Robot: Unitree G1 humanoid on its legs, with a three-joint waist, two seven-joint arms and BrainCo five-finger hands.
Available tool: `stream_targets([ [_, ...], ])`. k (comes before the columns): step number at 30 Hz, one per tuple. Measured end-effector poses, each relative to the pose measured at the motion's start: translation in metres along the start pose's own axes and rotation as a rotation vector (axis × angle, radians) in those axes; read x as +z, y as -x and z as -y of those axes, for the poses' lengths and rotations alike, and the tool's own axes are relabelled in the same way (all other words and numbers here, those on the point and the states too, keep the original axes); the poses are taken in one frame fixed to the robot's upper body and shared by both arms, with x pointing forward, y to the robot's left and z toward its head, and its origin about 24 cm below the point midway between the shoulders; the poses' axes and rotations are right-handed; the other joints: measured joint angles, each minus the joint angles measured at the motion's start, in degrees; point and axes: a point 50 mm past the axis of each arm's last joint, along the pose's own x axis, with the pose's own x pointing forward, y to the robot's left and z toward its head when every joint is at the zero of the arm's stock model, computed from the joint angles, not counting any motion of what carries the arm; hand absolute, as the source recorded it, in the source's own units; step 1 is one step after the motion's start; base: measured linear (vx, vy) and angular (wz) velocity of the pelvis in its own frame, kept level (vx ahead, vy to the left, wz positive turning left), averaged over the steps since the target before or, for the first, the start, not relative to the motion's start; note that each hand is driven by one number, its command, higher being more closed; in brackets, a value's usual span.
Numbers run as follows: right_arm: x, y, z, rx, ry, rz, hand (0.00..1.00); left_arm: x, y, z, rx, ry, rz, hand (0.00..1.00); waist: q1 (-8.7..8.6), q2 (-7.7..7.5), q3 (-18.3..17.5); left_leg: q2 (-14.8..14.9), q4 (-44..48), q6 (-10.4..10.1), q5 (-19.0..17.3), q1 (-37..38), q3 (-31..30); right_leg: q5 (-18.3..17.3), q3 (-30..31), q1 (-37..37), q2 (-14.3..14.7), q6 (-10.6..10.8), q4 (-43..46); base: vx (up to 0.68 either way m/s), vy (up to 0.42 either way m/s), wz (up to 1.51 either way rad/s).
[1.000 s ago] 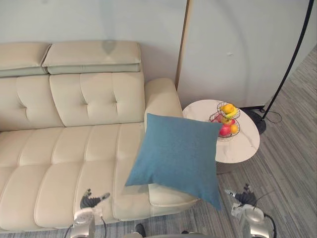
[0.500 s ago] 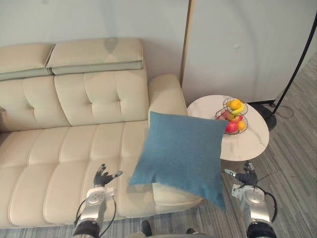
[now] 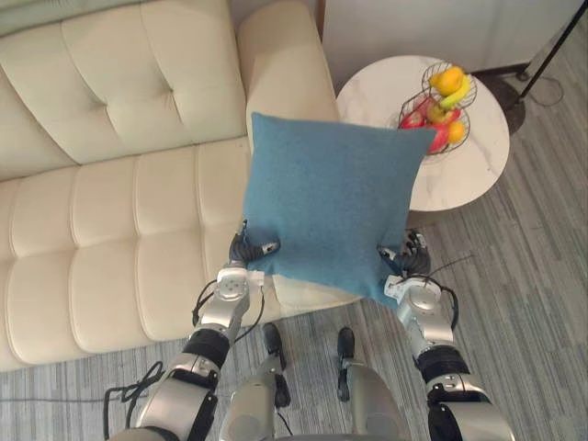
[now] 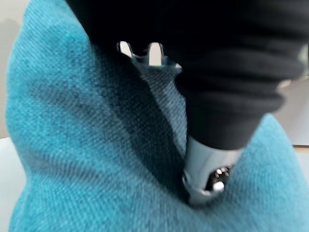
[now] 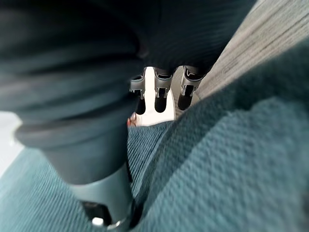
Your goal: Pick up cushions and gather them together orderly.
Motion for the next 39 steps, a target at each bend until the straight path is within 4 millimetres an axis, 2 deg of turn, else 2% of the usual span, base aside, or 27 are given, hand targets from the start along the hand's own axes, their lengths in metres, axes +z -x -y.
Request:
stream_targets([
  [5, 0.01, 0.003, 0.001, 0.0, -0.014, 0.054, 1.0, 0.016, -0.001, 0.0, 0.008, 0.039, 0.064, 1.0, 0.07, 0.01, 0.0, 0.5, 0.7, -0.4, -0.2, -0.8, 0.0, 0.1, -0.3, -0.4, 0.2, -0.1, 0.0, 0.01, -0.005, 0.0],
  [11, 0.004, 0.018, 0.01, 0.0, -0.031, 0.067, 1.0, 0.037, 0.005, 0.009, -0.045, 0.044, 0.167, 1.0, 0.26, 0.0, -0.1, 0.4, 0.6, -0.4, 0.0, -0.3, -0.3, 0.1, -0.8, 1.1, 0.1, 0.0, -1.5, 0.1, 0.004, 0.04],
  [15, -0.019, 0.035, 0.023, -0.012, -0.01, 0.005, 1.0, 0.027, 0.024, 0.017, -0.107, 0.06, 0.18, 1.0, -0.4, -0.04, -0.6, -0.1, -0.9, -0.5, 0.0, 5.5, -0.8, 0.1, -1.7, 8.3, 0.0, 0.0, -5.1, 0.13, 0.009, 0.09],
  [17, -0.023, 0.043, 0.027, -0.009, -0.009, 0.001, 1.0, 0.021, 0.032, 0.018, -0.125, 0.071, 0.179, 1.0, -0.96, 0.05, -1.8, -0.2, -1.6, -0.5, 0.0, 5.8, -1.6, 0.3, -2.3, 9.3, 0.1, 0.1, -6.5, 0.07, 0.008, 0.11],
  [19, -0.028, 0.051, 0.032, -0.007, -0.007, -0.009, 1.0, 0.007, 0.044, 0.017, -0.137, 0.079, 0.143, 1.0, -1.2, -0.04, -2.1, -0.3, -2.6, -0.5, 0.0, 7.9, -1.7, 0.9, -2.2, 11.8, 0.4, 0.3, -8.4, 0.06, 0.009, 0.02],
  [21, -0.029, 0.061, 0.035, -0.006, -0.016, 0.0, 1.0, -0.004, 0.056, 0.015, -0.136, 0.098, 0.117, 1.0, -1.19, -0.08, -2.6, -0.5, -2.9, -0.5, 0.0, 9.4, -1.9, 1.4, -2.2, 13.9, 0.4, 0.4, -9.9, 0.03, 0.017, 0.02],
  [23, -0.035, 0.074, 0.04, -0.006, -0.023, -0.017, 1.0, -0.018, 0.071, 0.012, -0.137, 0.128, 0.076, 1.0, -1.13, -0.17, -5.5, -0.6, -3.3, -0.5, 0.0, 9.5, -2.0, 1.6, -2.3, 14.3, 0.5, 0.4, -10.5, 0.02, 0.016, 0.04],
  [27, -0.038, 0.095, 0.041, 0.006, -0.051, -0.019, 1.0, -0.032, 0.093, 0.007, -0.125, 0.178, 0.033, 1.0, -0.94, -0.17, -7.0, -0.6, -3.4, -1.0, -0.6, 12.4, -3.2, 1.5, -3.1, 17.8, 0.5, 0.4, -11.2, -0.01, 0.014, 0.1],
  [31, -0.03, 0.114, 0.041, 0.023, -0.033, 0.021, 1.0, -0.032, 0.113, 0.003, -0.113, 0.216, 0.042, 1.0, -0.24, -0.63, -9.3, -0.4, -3.4, -1.6, -1.5, 13.2, -3.4, 1.4, -3.1, 18.5, 0.6, 0.5, -10.9, -0.05, 0.024, 0.02],
  [33, -0.024, 0.123, 0.041, 0.025, -0.021, 0.05, 1.0, -0.03, 0.124, 0.003, -0.108, 0.24, 0.049, 1.0, -0.13, -0.85, -11.7, -0.5, -3.4, -1.6, -1.6, 13.6, -3.6, 1.2, -3.3, 18.9, 0.6, 0.6, -10.7, -0.02, 0.019, 0.04],
  [39, -0.023, 0.134, 0.039, 0.042, 0.018, 0.07, 1.0, -0.029, 0.134, 0.002, -0.099, 0.262, 0.054, 1.0, -0.01, -1.3, -15.6, -0.8, -3.4, -1.6, -1.5, 15.4, -5.3, 0.5, -4.6, 21.2, 0.4, 0.7, -10.2, 0.0, 0.011, 0.13],
])
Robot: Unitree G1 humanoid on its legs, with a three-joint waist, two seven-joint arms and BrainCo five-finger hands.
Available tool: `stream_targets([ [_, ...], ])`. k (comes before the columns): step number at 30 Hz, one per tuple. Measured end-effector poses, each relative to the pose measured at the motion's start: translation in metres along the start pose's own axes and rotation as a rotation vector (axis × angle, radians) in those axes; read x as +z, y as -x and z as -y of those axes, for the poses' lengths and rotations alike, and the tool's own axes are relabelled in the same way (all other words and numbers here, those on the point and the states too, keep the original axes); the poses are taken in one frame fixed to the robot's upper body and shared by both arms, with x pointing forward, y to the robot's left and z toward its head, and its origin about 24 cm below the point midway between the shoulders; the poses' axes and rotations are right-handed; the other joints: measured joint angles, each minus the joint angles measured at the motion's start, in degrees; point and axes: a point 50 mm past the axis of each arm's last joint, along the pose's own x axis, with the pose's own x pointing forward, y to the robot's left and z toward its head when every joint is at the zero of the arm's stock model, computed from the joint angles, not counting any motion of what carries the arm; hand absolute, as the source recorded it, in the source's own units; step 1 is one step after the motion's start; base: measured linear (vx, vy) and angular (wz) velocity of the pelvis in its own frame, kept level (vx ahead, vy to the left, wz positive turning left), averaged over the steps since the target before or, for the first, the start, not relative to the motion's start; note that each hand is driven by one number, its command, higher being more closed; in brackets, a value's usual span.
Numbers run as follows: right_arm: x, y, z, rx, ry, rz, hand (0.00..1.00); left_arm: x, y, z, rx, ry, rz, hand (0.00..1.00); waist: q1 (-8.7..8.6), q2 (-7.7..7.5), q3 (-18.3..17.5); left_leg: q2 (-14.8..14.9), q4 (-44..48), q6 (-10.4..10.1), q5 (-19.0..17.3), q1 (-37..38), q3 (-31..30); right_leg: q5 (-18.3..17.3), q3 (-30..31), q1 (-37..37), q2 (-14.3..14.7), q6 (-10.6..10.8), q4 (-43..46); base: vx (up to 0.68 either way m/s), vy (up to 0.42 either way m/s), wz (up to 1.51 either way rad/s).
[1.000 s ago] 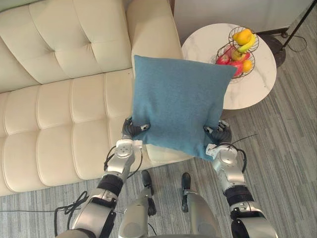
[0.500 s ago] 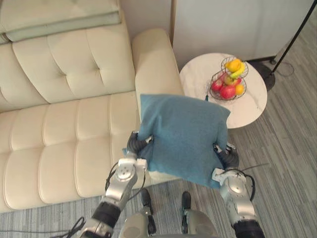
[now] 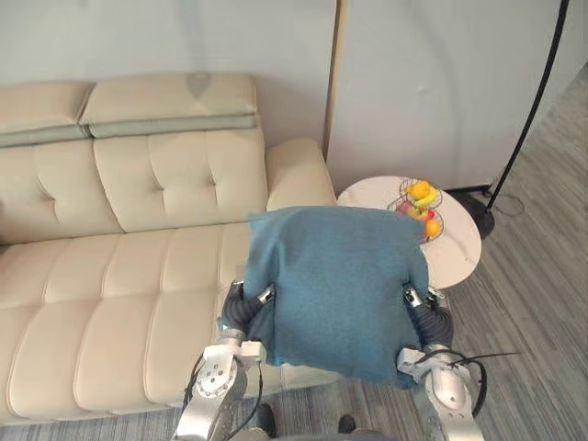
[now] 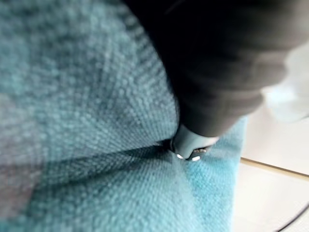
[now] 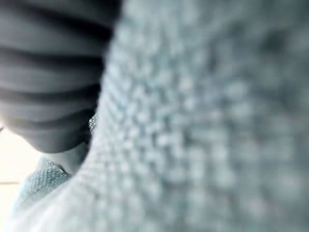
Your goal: Pick up cushions and gather them together orderly.
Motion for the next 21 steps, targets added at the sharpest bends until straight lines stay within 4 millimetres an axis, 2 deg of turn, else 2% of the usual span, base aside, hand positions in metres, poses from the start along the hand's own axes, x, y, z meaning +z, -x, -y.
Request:
stream_targets([
  [6, -0.005, 0.003, -0.001, 0.011, 0.041, -0.015, 1.0, -0.006, 0.007, -0.002, 0.017, 0.008, -0.028, 1.0, 0.08, -0.16, 0.1, -0.7, 0.2, 0.2, 0.7, 0.3, -4.1, -1.4, -3.7, 2.1, -0.6, 0.3, 1.3, -0.02, 0.006, 0.34],
  [10, -0.008, -0.005, -0.005, 0.041, 0.063, -0.014, 1.0, -0.006, 0.007, -0.005, 0.031, 0.008, -0.029, 1.0, 0.59, -0.15, 3.1, -1.1, 6.7, -0.2, -0.6, -6.3, -9.1, -3.5, -9.5, 0.0, -1.5, -0.1, 6.5, -0.1, -0.006, 0.76],
  [11, -0.011, -0.01, -0.006, 0.043, 0.075, -0.019, 1.0, -0.006, 0.007, -0.005, 0.034, 0.007, -0.027, 1.0, 0.48, -0.02, 3.0, -0.8, 7.6, 0.4, -1.8, -8.1, -8.7, -3.5, -10.9, -1.1, -1.7, -0.3, 7.1, -0.12, 0.004, 0.87],
  [12, -0.014, -0.018, -0.004, 0.034, 0.092, -0.027, 1.0, -0.006, 0.003, -0.004, 0.03, 0.007, -0.027, 1.0, 0.37, -0.07, 3.2, 0.3, 9.3, 1.6, -4.7, -10.4, -4.7, -3.1, -14.0, -1.5, -2.9, -0.6, 6.5, -0.07, 0.042, 0.85],
  [13, -0.016, -0.022, -0.003, 0.027, 0.102, -0.034, 1.0, -0.008, 0.001, -0.004, 0.031, 0.01, -0.034, 1.0, 0.39, -0.51, 3.3, 1.0, 10.6, 2.9, -5.7, -10.5, -1.4, -2.8, -15.3, -1.5, -3.8, -0.8, 5.9, -0.07, 0.093, 0.95],
  [14, -0.019, -0.03, -0.003, 0.018, 0.135, -0.046, 1.0, -0.014, -0.004, -0.003, 0.036, 0.023, -0.054, 1.0, 0.46, -0.83, 3.6, 3.4, 16.0, 5.9, -7.8, -11.4, 5.8, -2.5, -16.8, -1.3, -5.5, -0.7, 6.1, -0.06, 0.113, 0.78],
  [15, -0.021, -0.035, -0.002, 0.019, 0.168, -0.05, 1.0, -0.021, -0.004, -0.004, 0.047, 0.028, -0.085, 1.0, 0.31, -0.57, 3.4, 6.5, 20.3, 5.3, -8.5, -11.1, 10.6, -2.2, -18.1, -0.8, -6.6, -0.3, 6.0, -0.03, 0.16, 0.69],
  [16, -0.02, -0.036, 0.0, 0.015, 0.175, -0.047, 1.0, -0.024, -0.004, -0.003, 0.052, 0.034, -0.097, 1.0, 0.18, -0.26, 3.2, 8.2, 22.2, 4.8, -8.8, -11.1, 12.1, -2.0, -18.9, -0.6, -6.9, 0.0, 5.8, 0.01, 0.223, 0.67],
  [17, -0.02, -0.037, 0.003, 0.009, 0.193, -0.047, 1.0, -0.029, -0.003, -0.001, 0.056, 0.051, -0.116, 1.0, -0.13, 1.36, 2.3, 11.2, 24.1, 3.2, -9.4, -10.4, 13.5, -1.3, -20.3, -0.5, -7.1, 1.1, 5.5, 0.03, 0.251, 0.63],
  [18, -0.024, -0.038, 0.007, 0.003, 0.214, -0.061, 1.0, -0.032, -0.003, 0.002, 0.052, 0.062, -0.129, 1.0, -0.33, 2.78, 1.6, 12.8, 23.1, -0.6, -10.1, -9.3, 13.2, -0.6, -21.3, -0.1, -7.3, 2.3, 5.0, 0.04, 0.323, 0.65],
  [19, -0.027, -0.039, 0.009, -0.005, 0.217, -0.076, 1.0, -0.034, -0.005, 0.003, 0.044, 0.058, -0.135, 1.0, -0.43, 2.58, 1.7, 11.7, 22.1, -2.9, -9.8, -9.3, 13.0, 0.1, -21.7, 0.1, -8.3, 3.1, 4.8, 0.02, 0.356, 0.53],
  [20, -0.033, -0.041, 0.008, -0.006, 0.218, -0.102, 1.0, -0.035, -0.008, 0.002, 0.042, 0.044, -0.142, 1.0, -0.69, 2.17, 1.7, 9.0, 20.4, -1.8, -9.1, -9.2, 12.4, 2.3, -22.2, 0.2, -10.1, 3.2, 3.8, -0.01, 0.428, 0.53],
  [21, -0.037, -0.041, 0.004, -0.007, 0.208, -0.12, 1.0, -0.036, -0.009, -0.002, 0.041, 0.022, -0.149, 1.0, -0.78, 1.11, 1.8, 6.5, 18.8, -1.0, -8.9, -9.3, 11.9, 3.9, -22.3, 0.2, -11.8, 3.2, 3.0, -0.04, 0.349, 0.47],
])
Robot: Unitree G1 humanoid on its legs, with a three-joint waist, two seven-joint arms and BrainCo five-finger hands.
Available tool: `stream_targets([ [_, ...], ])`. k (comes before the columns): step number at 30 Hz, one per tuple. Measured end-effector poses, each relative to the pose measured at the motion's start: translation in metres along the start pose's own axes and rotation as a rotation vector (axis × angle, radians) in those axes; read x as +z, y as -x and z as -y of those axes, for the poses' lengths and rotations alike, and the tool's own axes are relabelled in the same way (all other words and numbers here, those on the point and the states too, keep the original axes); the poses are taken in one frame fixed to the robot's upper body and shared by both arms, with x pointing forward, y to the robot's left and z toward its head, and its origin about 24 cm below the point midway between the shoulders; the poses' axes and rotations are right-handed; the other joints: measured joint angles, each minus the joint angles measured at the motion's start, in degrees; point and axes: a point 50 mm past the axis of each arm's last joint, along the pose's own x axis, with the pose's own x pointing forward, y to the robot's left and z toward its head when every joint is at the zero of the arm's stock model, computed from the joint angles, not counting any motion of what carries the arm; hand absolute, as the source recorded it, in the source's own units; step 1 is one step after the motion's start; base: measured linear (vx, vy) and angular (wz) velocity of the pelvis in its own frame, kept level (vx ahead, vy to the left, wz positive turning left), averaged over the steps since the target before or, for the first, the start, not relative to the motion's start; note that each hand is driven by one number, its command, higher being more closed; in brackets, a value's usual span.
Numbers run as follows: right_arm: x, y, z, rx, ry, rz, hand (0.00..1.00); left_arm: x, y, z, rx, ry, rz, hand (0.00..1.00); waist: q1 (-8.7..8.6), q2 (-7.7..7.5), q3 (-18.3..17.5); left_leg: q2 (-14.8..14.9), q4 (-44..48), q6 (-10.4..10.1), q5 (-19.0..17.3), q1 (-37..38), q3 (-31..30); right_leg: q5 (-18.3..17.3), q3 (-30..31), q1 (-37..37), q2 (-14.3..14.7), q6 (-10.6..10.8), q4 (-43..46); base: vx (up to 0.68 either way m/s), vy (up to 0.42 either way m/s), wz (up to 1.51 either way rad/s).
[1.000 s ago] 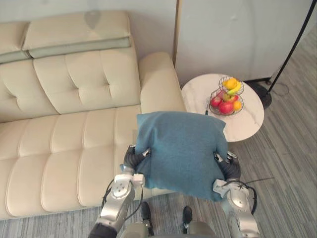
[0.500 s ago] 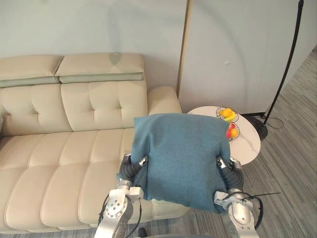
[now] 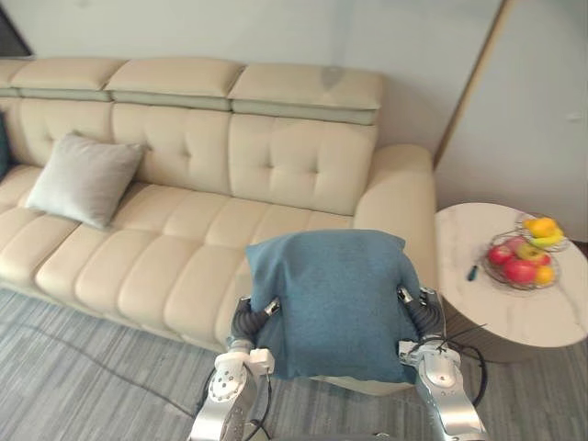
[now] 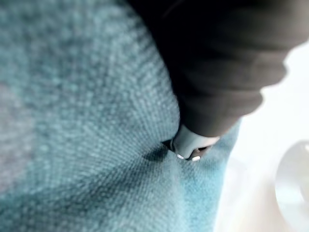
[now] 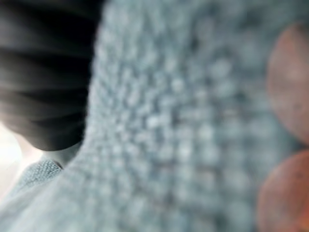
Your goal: Pick up cushions and gather them together orderly.
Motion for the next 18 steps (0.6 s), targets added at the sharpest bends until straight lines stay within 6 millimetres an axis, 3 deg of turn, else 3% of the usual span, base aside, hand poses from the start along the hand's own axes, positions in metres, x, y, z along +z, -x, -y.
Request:
stream_targets([
  [3, -0.008, 0.001, -0.008, 0.007, -0.014, -0.049, 1.0, -0.007, -0.001, -0.01, 0.016, -0.041, -0.035, 1.0, 0.16, -0.79, 0.6, -2.4, 2.8, 2.8, -2.0, -2.1, -1.2, 3.7, 0.2, -0.4, -2.7, 0.6, 1.2, -0.03, 0.313, 0.42],
  [5, -0.011, 0.002, -0.01, 0.01, -0.018, -0.071, 1.0, -0.009, 0.0, -0.013, 0.021, -0.05, -0.045, 1.0, 0.43, -0.86, 0.8, -3.6, 5.4, 4.4, -4.3, -2.9, -1.6, 4.1, 1.1, -2.6, -5.6, 0.2, 6.7, -0.01, 0.299, 0.13],
  [6, -0.011, 0.002, -0.01, 0.012, -0.018, -0.071, 1.0, -0.009, 0.0, -0.013, 0.022, -0.052, -0.048, 1.0, 0.65, -0.87, 1.8, -4.6, 6.0, 5.1, -5.7, -2.4, -1.5, 4.6, 3.3, -5.4, -8.0, -1.3, 13.1, -0.02, 0.311, 0.01],
  [7, -0.011, 0.002, -0.01, 0.014, -0.017, -0.072, 1.0, -0.009, 0.0, -0.013, 0.018, -0.057, -0.049, 1.0, 0.6, -0.69, 2.6, -5.0, 5.7, 5.2, -6.1, -1.8, -1.3, 4.6, 5.1, -7.0, -8.8, -4.9, 16.8, -0.01, 0.299, -0.02],
  [8, -0.013, 0.002, -0.01, 0.016, -0.014, -0.08, 1.0, -0.009, 0.0, -0.015, 0.013, -0.065, -0.048, 1.0, 0.28, -0.41, 4.0, -5.5, 4.8, 5.3, -6.4, -0.2, -1.6, 0.4, 10.4, -10.7, -8.0, -7.5, 23.5, -0.01, 0.238, 0.1],
  [10, -0.02, 0.006, -0.013, 0.025, -0.02, -0.111, 1.0, -0.01, 0.001, -0.017, 0.016, -0.081, -0.058, 1.0, -0.54, -0.67, 4.3, -7.0, 0.1, 5.1, -6.2, 2.6, -2.4, -7.2, 17.3, -14.9, -1.3, -4.3, 29.5, 0.03, 0.191, 0.22],
  [12, -0.021, 0.007, -0.012, 0.035, -0.015, -0.112, 1.0, -0.011, 0.001, -0.018, 0.015, -0.085, -0.065, 1.0, -1.48, -1.31, 4.8, -9.4, -4.3, 4.7, -5.8, 5.5, -2.4, -10.4, 17.8, -16.8, 4.1, -4.3, 28.5, 0.1, 0.116, 0.19],
  [16, -0.023, 0.008, -0.008, 0.032, -0.022, -0.121, 1.0, -0.011, 0.001, -0.015, -0.013, -0.084, -0.066, 1.0, -3.42, -1.09, 4.9, -12.0, -8.7, 4.6, -4.7, 8.1, -5.6, -9.5, 18.4, -18.9, 13.2, -4.3, 16.7, 0.2, 0.052, 0.44],
  [18, -0.029, 0.015, 0.0, 0.006, -0.022, -0.146, 1.0, -0.013, 0.001, -0.007, -0.043, -0.087, -0.073, 1.0, -4.01, -1.77, 4.5, -13.6, -8.1, 5.5, -5.5, 9.1, -8.1, -6.8, 24.1, -18.9, 15.5, -6.9, 13.5, 0.38, -0.055, 0.82],
])
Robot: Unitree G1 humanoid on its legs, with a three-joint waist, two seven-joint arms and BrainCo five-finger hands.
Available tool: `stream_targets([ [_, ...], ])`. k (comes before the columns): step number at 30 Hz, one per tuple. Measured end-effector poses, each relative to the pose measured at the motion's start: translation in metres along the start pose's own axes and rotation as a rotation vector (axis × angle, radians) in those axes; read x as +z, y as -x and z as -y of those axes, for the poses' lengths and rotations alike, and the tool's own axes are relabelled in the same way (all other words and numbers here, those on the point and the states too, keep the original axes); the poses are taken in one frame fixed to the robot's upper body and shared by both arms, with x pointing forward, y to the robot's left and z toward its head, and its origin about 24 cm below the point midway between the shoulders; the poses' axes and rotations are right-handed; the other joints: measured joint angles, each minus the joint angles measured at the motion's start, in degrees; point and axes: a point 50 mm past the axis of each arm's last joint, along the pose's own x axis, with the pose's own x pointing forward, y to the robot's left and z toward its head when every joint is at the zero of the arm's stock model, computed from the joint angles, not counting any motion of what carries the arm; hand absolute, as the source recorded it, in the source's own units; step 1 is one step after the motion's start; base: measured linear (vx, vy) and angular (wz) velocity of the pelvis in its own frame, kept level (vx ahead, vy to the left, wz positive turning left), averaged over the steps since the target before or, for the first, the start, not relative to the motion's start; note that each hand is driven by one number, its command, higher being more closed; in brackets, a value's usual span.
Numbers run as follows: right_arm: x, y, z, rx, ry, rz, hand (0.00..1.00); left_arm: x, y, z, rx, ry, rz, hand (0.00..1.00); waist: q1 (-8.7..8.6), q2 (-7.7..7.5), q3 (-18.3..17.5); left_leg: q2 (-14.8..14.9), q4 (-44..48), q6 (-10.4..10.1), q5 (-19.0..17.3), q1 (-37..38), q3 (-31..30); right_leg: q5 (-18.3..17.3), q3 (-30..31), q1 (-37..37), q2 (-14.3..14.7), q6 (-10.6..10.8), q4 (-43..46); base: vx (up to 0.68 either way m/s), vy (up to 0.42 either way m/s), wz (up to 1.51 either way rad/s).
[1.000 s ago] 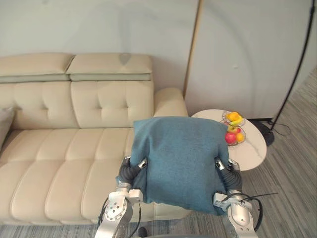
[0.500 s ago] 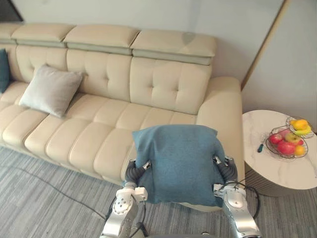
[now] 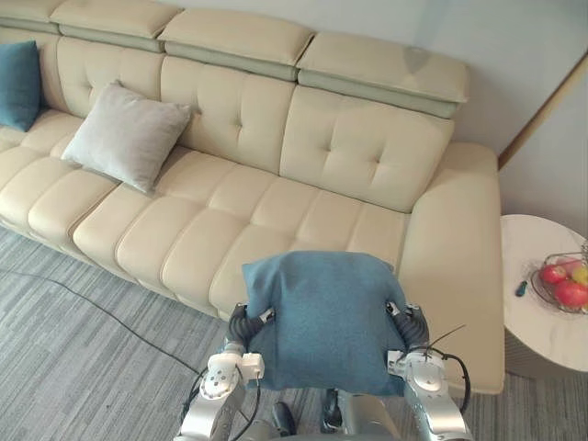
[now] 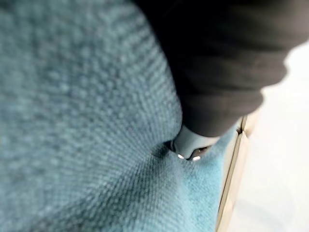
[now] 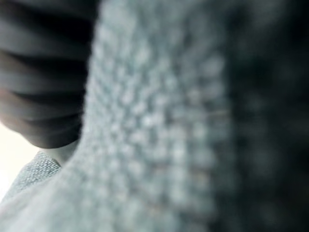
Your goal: Pick up cushions and gather them together orderly.
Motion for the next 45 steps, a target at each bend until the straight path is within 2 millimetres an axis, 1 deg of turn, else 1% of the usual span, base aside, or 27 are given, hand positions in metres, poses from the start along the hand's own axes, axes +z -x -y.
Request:
stream_targets([
  [1, -0.001, 0.002, 0.003, -0.008, 0.0, -0.003, 1.0, -0.001, 0.0, 0.002, -0.009, -0.003, -0.002, 1.0, -0.17, -0.01, -0.1, -0.2, 0.8, 0.4, -0.6, 0.1, -0.9, 0.7, -0.1, 0.3, -0.1, -0.6, -0.4, 0.5, -0.08, 0.98],
  [2, -0.002, 0.006, 0.009, -0.021, 0.008, -0.001, 1.0, -0.002, 0.001, 0.008, -0.018, 0.014, -0.007, 1.0, -0.96, 1.47, -0.1, 1.3, 6.1, 0.1, -3.2, -0.8, -2.8, 0.9, -2.9, 2.5, -0.1, -1.9, -0.3, 0.45, -0.046, 0.73],
  [3, 0.003, 0.008, 0.008, -0.02, -0.003, 0.015, 1.0, -0.001, 0.0, 0.008, -0.013, 0.017, -0.001, 1.0, -0.25, 1.75, -0.2, 3.0, 12.1, -1.3, -4.4, -2.4, -1.1, 0.9, -4.1, 4.1, 0.4, -2.2, -0.9, 0.45, -0.051, 0.55],
  [4, 0.008, 0.01, 0.007, -0.017, -0.011, 0.033, 1.0, 0.0, 0.0, 0.007, -0.008, 0.019, 0.001, 1.0, 0.03, 1.82, -0.2, 4.1, 16.5, -1.2, -4.7, -3.4, 0.2, 1.0, -4.4, 5.6, 0.7, -2.4, -1.5, 0.41, -0.056, 0.2],
  [5, 0.019, 0.016, 0.008, -0.017, -0.025, 0.079, 1.0, 0.001, 0.0, 0.006, -0.004, 0.021, 0.003, 1.0, 0.6, 2.0, -0.2, 7.2, 28.5, -1.3, -4.2, -6.4, 1.9, 1.0, -4.3, 9.5, 1.4, -2.5, -3.8, 0.39, -0.036, -0.03],
  [6, 0.03, 0.019, 0.009, -0.019, -0.036, 0.13, 1.0, 0.005, 0.003, 0.006, -0.004, 0.03, 0.024, 1.0, 2.02, 2.06, -0.2, 11.2, 38.6, -1.1, -5.1, -9.3, 3.9, 0.8, -2.9, 13.3, 2.4, -2.8, -5.8, 0.37, 0.0, -0.19],
  [8, 0.043, 0.019, 0.009, -0.022, -0.051, 0.189, 1.0, 0.013, 0.007, 0.008, -0.012, 0.047, 0.061, 1.0, 3.17, 1.58, -0.4, 14.6, 43.0, -1.2, -7.2, -11.7, 4.1, 0.1, -0.5, 15.6, 2.7, -3.9, -7.2, 0.31, 0.078, -0.51],
  [9, 0.053, 0.017, 0.009, -0.023, -0.063, 0.237, 1.0, 0.02, 0.007, 0.011, -0.018, 0.059, 0.095, 1.0, 4.25, 1.51, -0.6, 16.6, 42.2, -1.9, -8.2, -14.0, 2.8, 0.1, 1.5, 16.1, 2.7, -3.9, -7.5, 0.26, 0.115, -0.7],
  [10, 0.059, 0.015, 0.007, -0.02, -0.071, 0.261, 1.0, 0.024, 0.007, 0.01, -0.013, 0.067, 0.116, 1.0, 4.94, 1.46, -0.5, 17.4, 39.7, -2.4, -8.5, -14.8, 1.3, 0.1, 2.9, 16.3, 2.4, -3.9, -7.5, 0.21, 0.173, -0.8],
  [11, 0.064, 0.013, 0.006, -0.017, -0.08, 0.28, 1.0, 0.027, 0.006, 0.01, -0.008, 0.07, 0.132, 1.0, 5.24, 1.48, -0.5, 17.4, 34.6, -3.0, -8.4, -15.3, -1.9, 0.0, 4.5, 16.9, 1.7, -3.8, -7.5, 0.18, 0.241, -0.71],
  [12, 0.065, 0.013, 0.005, -0.016, -0.082, 0.284, 1.0, 0.028, 0.006, 0.01, -0.006, 0.071, 0.136, 1.0, 5.28, 1.61, -0.6, 16.8, 29.0, -4.1, -7.4, -14.8, -5.5, -0.3, 5.5, 17.2, 1.3, -3.2, -7.2, 0.21, 0.346, -0.81],
  [13, 0.066, 0.013, 0.005, -0.017, -0.079, 0.288, 1.0, 0.028, 0.007, 0.01, -0.005, 0.075, 0.136, 1.0, 5.62, 2.23, -0.8, 16.1, 19.0, -5.9, -1.5, -12.3, -10.7, -2.0, 7.1, 17.2, 0.9, -0.3, -6.0, 0.16, 0.344, -0.73],
  [14, 0.066, 0.013, 0.006, -0.017, -0.076, 0.291, 1.0, 0.027, 0.008, 0.011, -0.003, 0.08, 0.133, 1.0, 5.88, 3.08, -1.2, 16.5, 15.6, -9.8, 2.5, -11.5, -13.5, -3.4, 7.8, 16.9, 1.3, 1.8, -5.7, 0.12, 0.345, -0.8],
  [15, 0.057, 0.012, 0.001, -0.015, -0.092, 0.247, 1.0, 0.023, 0.008, 0.006, 0.011, 0.065, 0.111, 1.0, 6.07, 1.04, -1.9, 14.0, 16.9, -10.2, 0.9, -11.1, -13.1, -5.3, 9.5, 16.5, -1.2, 3.7, -5.9, 0.11, 0.314, -0.57],
  [16, 0.053, 0.015, -0.001, -0.024, -0.11, 0.225, 1.0, 0.022, 0.008, 0.006, 0.012, 0.065, 0.11, 1.0, 5.84, 0.27, -1.7, 12.1, 18.1, -9.7, 0.5, -11.2, -13.4, -5.1, 10.1, 16.4, -2.8, 4.2, -5.9, 0.09, 0.276, -0.42],
  [17, 0.051, 0.015, -0.001, -0.025, -0.111, 0.219, 1.0, 0.022, 0.008, 0.006, 0.012, 0.065, 0.11, 1.0, 5.6, 0.02, -1.6, 11.4, 18.7, -9.7, 0.4, -11.3, -14.3, -4.9, 10.5, 16.4, -3.5, 4.7, -5.9, 0.11, 0.276, -0.37],
  [18, 0.049, 0.016, -0.001, -0.024, -0.106, 0.208, 1.0, 0.02, 0.01, 0.005, 0.017, 0.064, 0.1, 1.0, 5.59, 0.0, -1.6, 10.6, 19.6, -8.8, -0.6, -11.0, -14.1, -4.5, 11.6, 16.3, -4.3, 5.1, -6.1, 0.07, 0.253, -0.55],
  [19, 0.049, 0.016, -0.002, -0.019, -0.102, 0.209, 1.0, 0.017, 0.013, 0.004, 0.023, 0.064, 0.092, 1.0, 5.65, 0.15, -1.6, 10.6, 19.6, -7.8, -2.1, -10.2, -12.6, -4.2, 13.0, 16.2, -4.6, 5.8, -6.5, 0.05, 0.202, -0.63],
  [21, 0.049, 0.016, -0.005, -0.002, -0.102, 0.209, 1.0, 0.013, 0.017, 0.002, 0.032, 0.065, 0.078, 1.0, 5.78, -0.2, -1.8, 10.5, 19.6, -7.2, -3.1, -9.7, -10.2, -4.0, 15.3, 15.3, -5.0, 6.1, -6.6, -0.02, 0.133, -0.73],
  [26, 0.048, 0.018, -0.006, 0.004, -0.1, 0.203, 1.0, 0.014, 0.019, 0.002, 0.032, 0.068, 0.081, 1.0, 5.83, -0.33, -2.3, 11.8, 19.5, -7.0, -4.8, -7.8, -2.8, -2.4, 21.8, 12.9, -4.5, 8.3, -7.6, -0.04, 0.071, -0.82],
  [29, 0.05, 0.017, -0.007, 0.008, -0.101, 0.211, 1.0, 0.026, 0.019, 0.003, 0.026, 0.073, 0.132, 1.0, 6.03, -0.25, -2.9, 13.4, 19.2, -7.2, -5.2, -8.1, 2.1, 0.6, 26.4, 9.7, -3.2, 8.3, -9.7, -0.03, 0.024, -0.94],
  [31, 0.051, 0.016, -0.009, 0.011, -0.102, 0.216, 1.0, 0.03, 0.017, 0.003, 0.029, 0.068, 0.151, 1.0, 5.86, -0.27, -3.2, 13.8, 18.5, -7.2, -5.2, -8.1, 4.2, 2.3, 27.6, 8.6, -3.0, 8.4, -11.2, -0.01, 0.014, -0.65],
  [34, 0.052, 0.016, -0.008, 0.006, -0.102, 0.219, 1.0, 0.038, 0.011, 0.004, 0.018, 0.062, 0.181, 1.0, 5.25, -0.05, -3.4, 13.9, 18.3, -7.1, -5.0, -9.3, 4.5, 4.3, 27.5, 7.6, -3.0, 8.4, -13.1, 0.01, 0.004, -0.3],
  [38, 0.062, 0.01, -0.01, -0.003, -0.104, 0.257, 1.0, 0.054, 0.001, 0.009, 0.012, 0.034, 0.244, 1.0, 5.05, 0.09, -3.4, 13.8, 17.6, -6.6, -3.7, -12.8, 4.3, 6.8, 25.4, 5.3, -3.5, 8.3, -15.1, 0.0, -0.007, 0.02],
  [41, 0.074, 0.005, -0.012, -0.007, -0.106, 0.299, 1.0, 0.069, -0.007, 0.013, 0.009, 0.017, 0.299, 1.0, 5.05, 0.27, -3.4, 13.6, 16.9, -6.3, -2.2, -15.1, 3.6, 7.8, 23.0, 3.3, -3.8, 7.9, -15.6, -0.02, -0.04, 0.13],
  [43, 0.088, -0.001, -0.015, -0.014, -0.119, 0.348, 1.0, 0.085, -0.015, 0.016, 0.008, 0.012, 0.356, 1.0, 5.14, 0.44, -3.3, 13.5, 16.1, -6.3, -1.0, -17.3, 3.1, 8.8, 22.0, 1.1, -3.7, 7.5, -15.6, -0.07, -0.073, 0.12],
  [45, 0.108, -0.012, -0.02, -0.019, -0.128, 0.409, 1.0, 0.105, -0.027, 0.02, 0.011, -0.004, 0.418, 1.0, 5.37, 0.59, -3.1, 13.8, 16.2, -6.3, 0.1, -20.2, 2.9, 9.7, 21.2, -1.7, -3.5, 7.0, -15.5, -0.09, -0.078, 0.03],
])
